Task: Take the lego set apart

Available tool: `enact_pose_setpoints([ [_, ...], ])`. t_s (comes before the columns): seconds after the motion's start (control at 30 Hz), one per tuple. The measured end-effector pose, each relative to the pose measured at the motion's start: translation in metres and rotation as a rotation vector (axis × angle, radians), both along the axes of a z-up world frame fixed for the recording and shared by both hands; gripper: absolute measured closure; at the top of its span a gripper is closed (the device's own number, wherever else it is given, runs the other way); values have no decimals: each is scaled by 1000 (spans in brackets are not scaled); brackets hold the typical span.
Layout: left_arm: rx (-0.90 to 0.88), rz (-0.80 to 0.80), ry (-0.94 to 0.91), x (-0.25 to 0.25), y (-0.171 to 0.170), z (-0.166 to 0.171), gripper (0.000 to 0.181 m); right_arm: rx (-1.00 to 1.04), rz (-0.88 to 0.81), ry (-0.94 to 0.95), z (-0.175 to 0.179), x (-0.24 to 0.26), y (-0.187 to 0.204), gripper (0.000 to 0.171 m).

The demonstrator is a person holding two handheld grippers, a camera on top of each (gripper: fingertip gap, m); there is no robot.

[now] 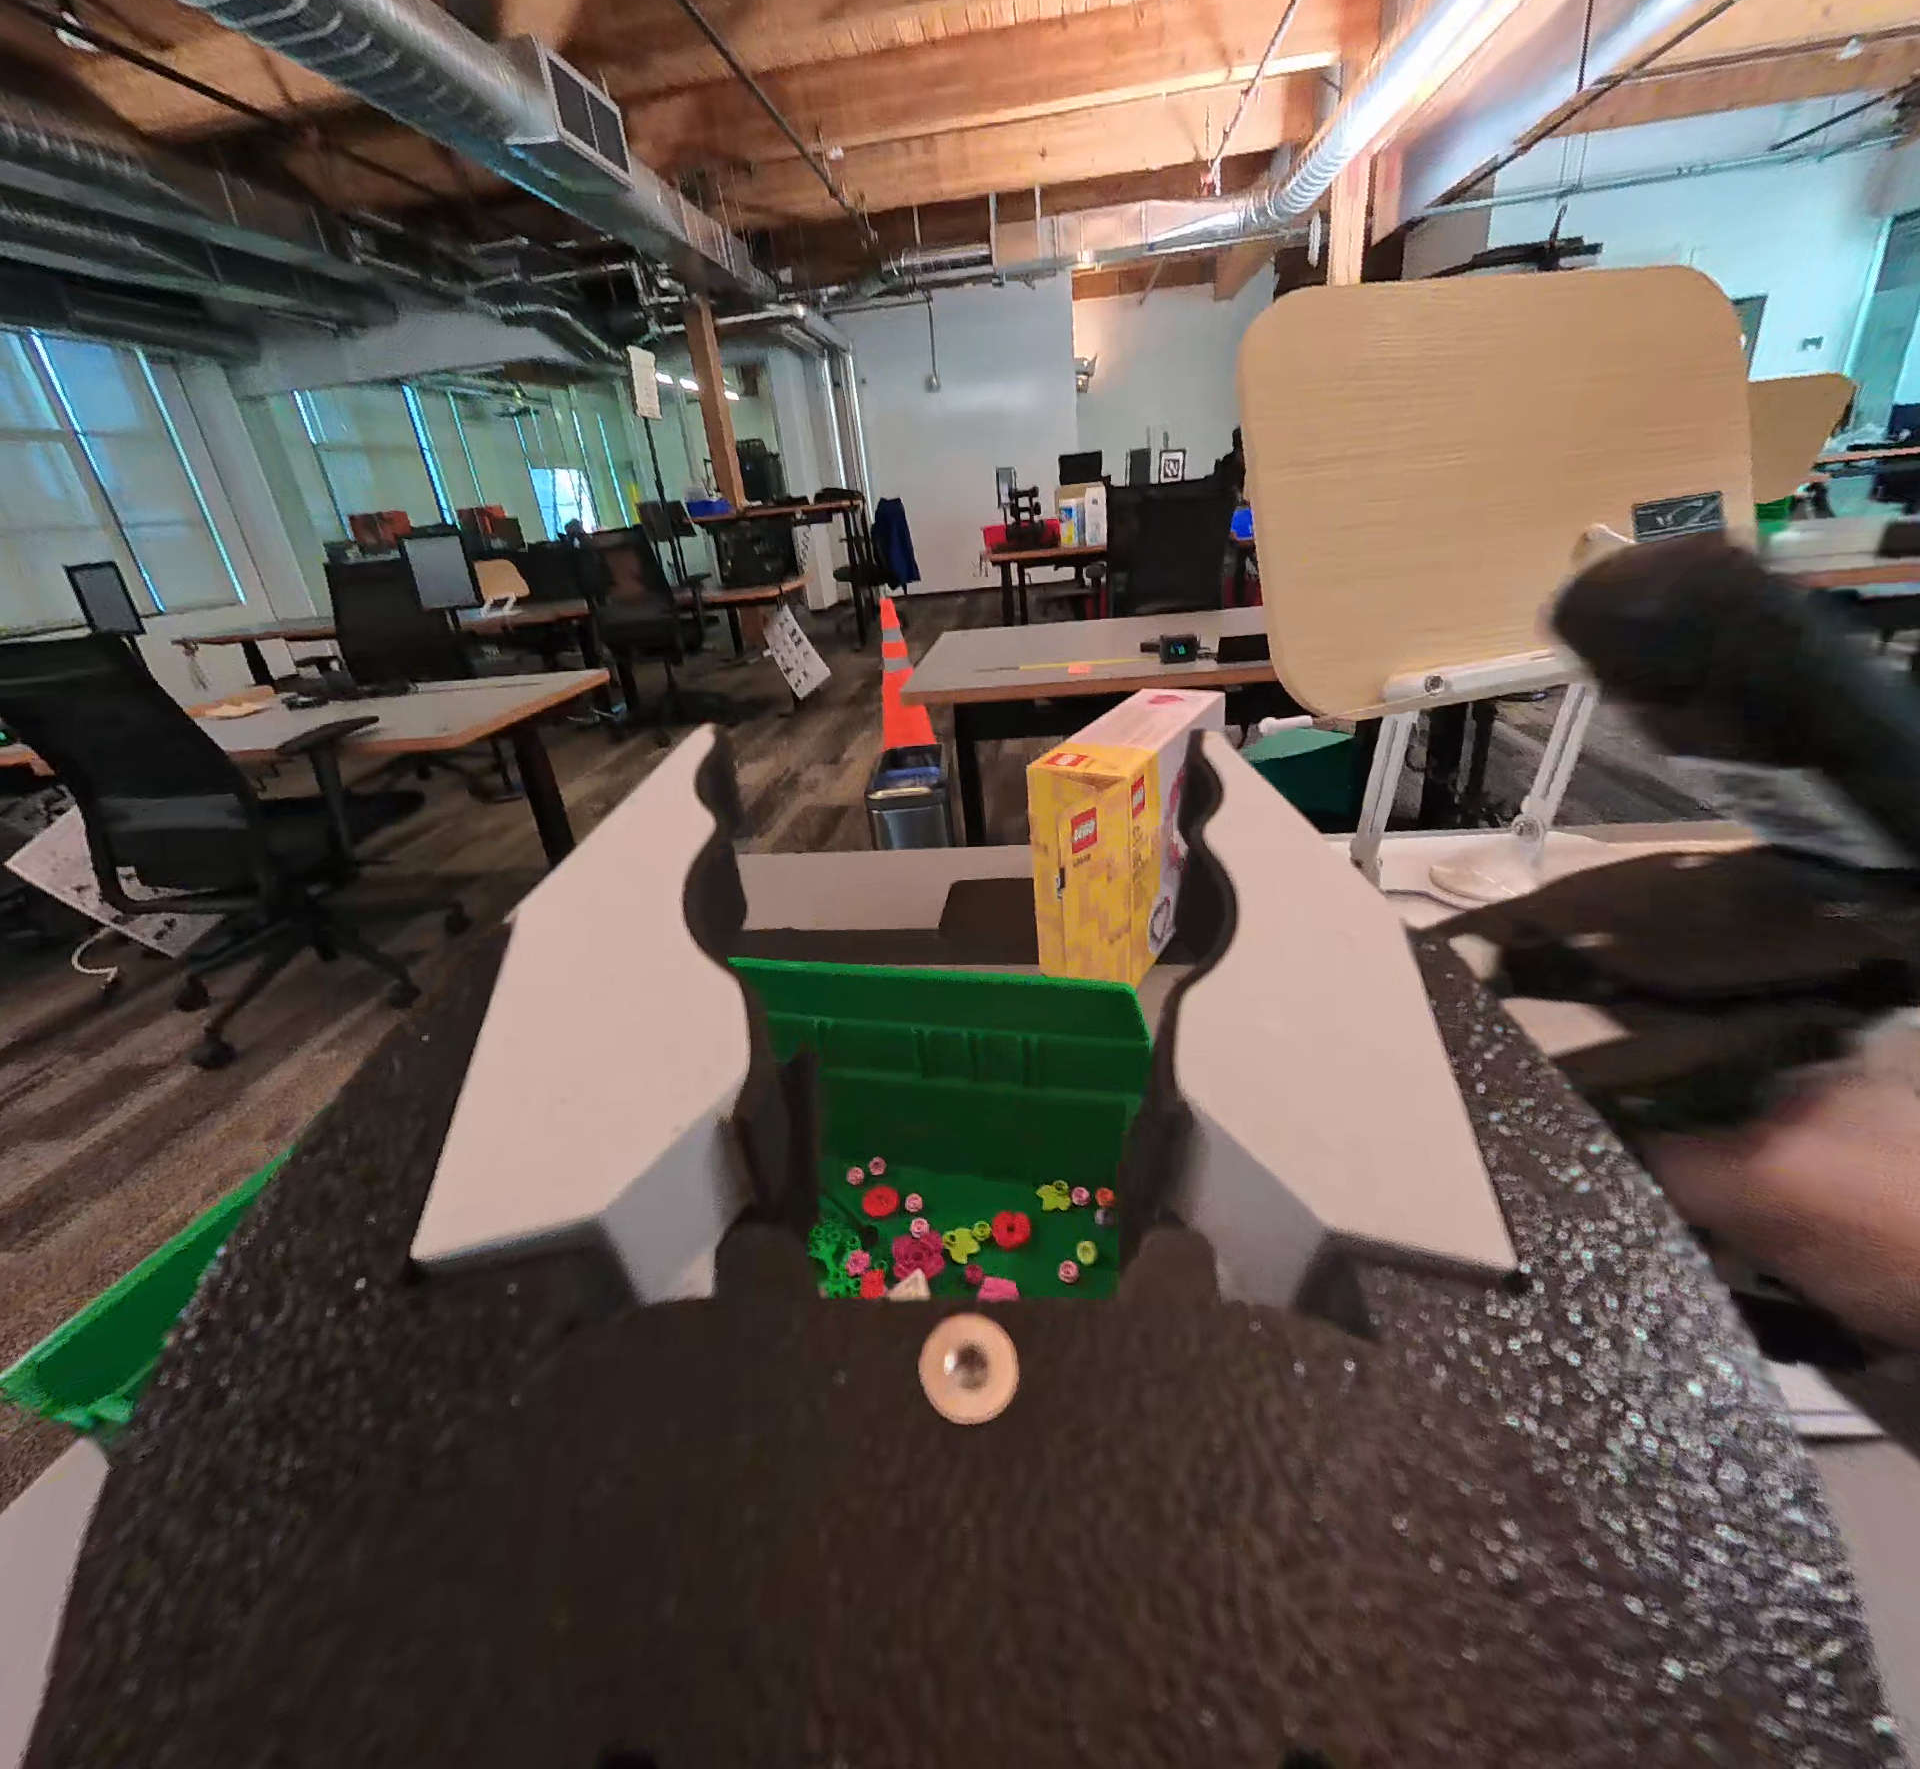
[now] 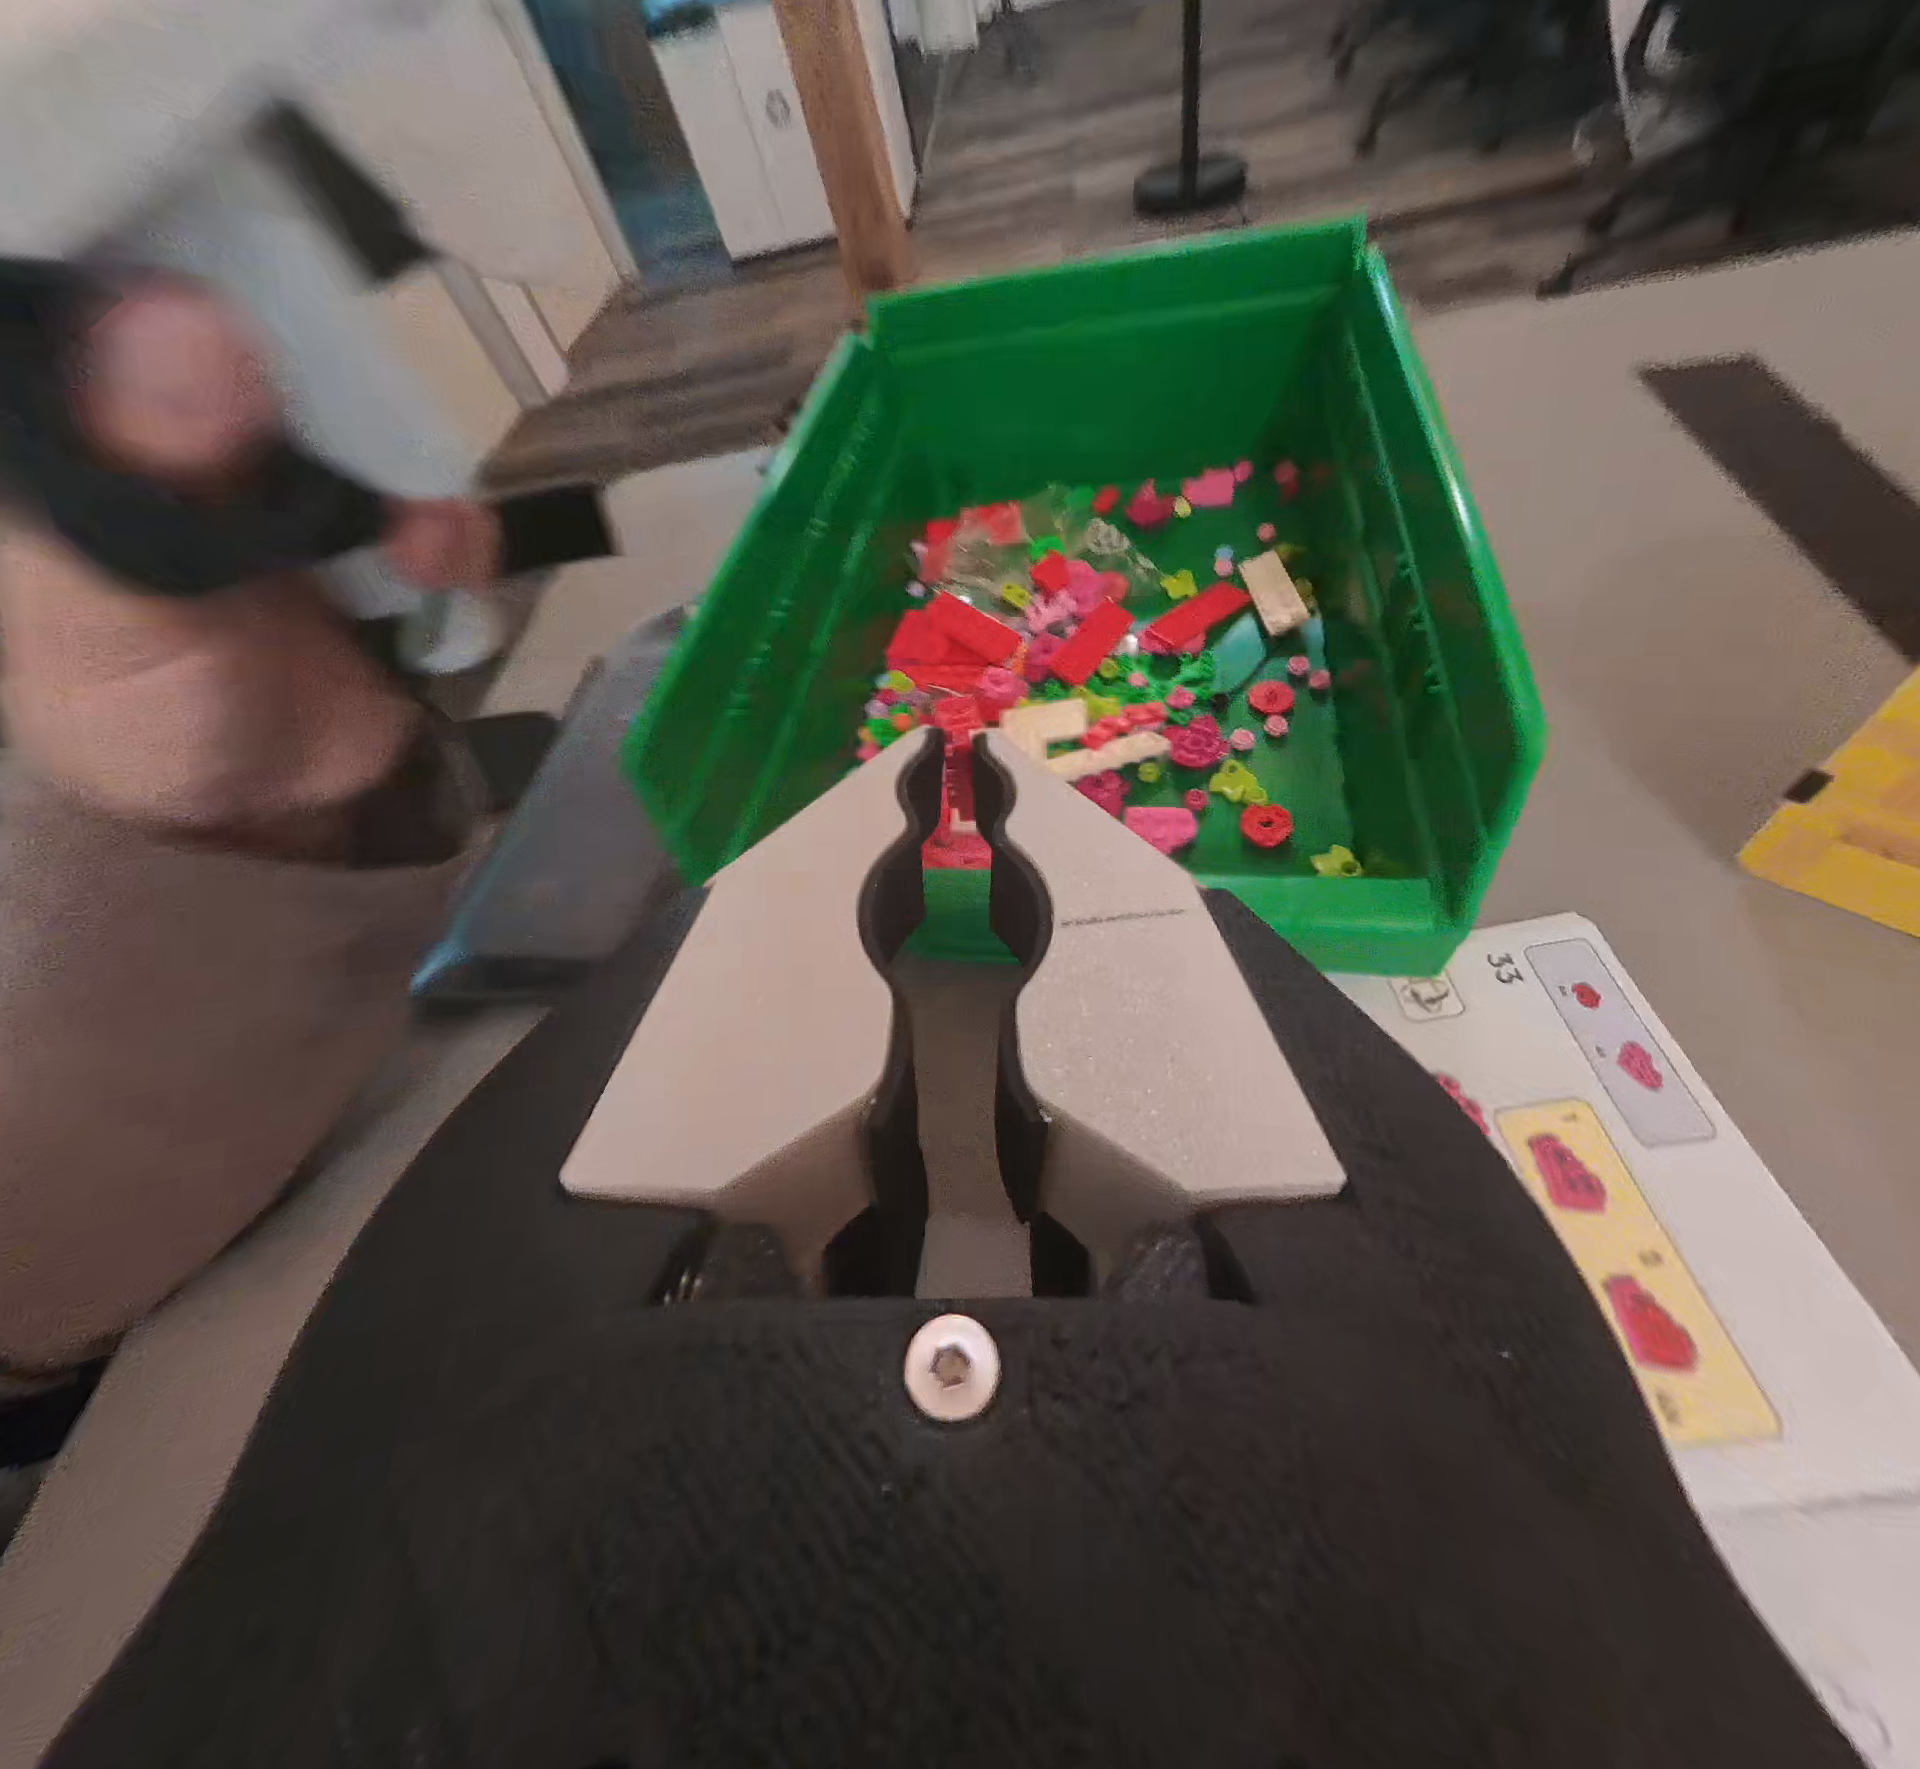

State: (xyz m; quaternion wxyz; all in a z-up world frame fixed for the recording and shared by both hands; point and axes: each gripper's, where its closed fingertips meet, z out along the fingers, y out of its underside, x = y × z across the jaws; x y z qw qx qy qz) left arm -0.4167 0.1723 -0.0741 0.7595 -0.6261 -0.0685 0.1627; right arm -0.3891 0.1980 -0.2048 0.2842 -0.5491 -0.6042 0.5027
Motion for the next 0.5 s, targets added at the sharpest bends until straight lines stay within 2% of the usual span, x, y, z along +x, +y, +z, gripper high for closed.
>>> enact_pose_setpoints([
  [0.13, -4, 13, 16, -4, 0, -1, 101, -86, -50, -174, -33, -35, 13, 139],
  [0.3, -11, -23, 17, 2, 5, -3, 102, -235, -48, -223, -38, -38, 14, 117],
  [0.4, 12, -45, 53, 12, 7, 0, 105, -299, 11, -145, -13, -15, 10, 116],
  [0.5, 10, -131, 85, 37, 15, 0, 106, -221, 76, -42, 22, 51, 17, 113],
])
